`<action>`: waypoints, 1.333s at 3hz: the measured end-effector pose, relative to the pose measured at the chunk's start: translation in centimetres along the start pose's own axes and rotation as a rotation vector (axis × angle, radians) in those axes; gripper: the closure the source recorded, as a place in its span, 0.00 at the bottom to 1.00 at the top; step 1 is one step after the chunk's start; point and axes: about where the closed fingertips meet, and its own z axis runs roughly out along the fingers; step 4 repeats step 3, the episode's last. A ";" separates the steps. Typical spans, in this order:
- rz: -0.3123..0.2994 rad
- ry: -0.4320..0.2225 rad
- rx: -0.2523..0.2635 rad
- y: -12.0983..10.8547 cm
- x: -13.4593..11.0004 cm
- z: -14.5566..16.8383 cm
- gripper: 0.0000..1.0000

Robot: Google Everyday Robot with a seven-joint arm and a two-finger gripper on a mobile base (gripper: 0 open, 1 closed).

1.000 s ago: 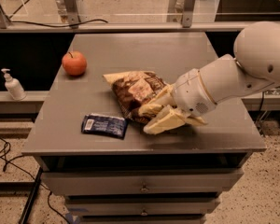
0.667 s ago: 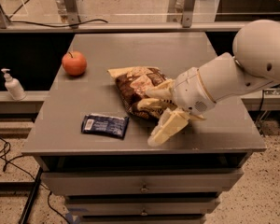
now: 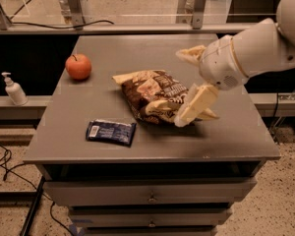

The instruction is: Move brown chip bag near rxbar blueberry

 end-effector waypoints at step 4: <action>-0.134 0.009 0.362 -11.0 -1.9 -11.6 0.00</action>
Offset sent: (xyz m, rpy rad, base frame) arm 0.1031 -0.1466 0.1943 0.0200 -0.5635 -0.3019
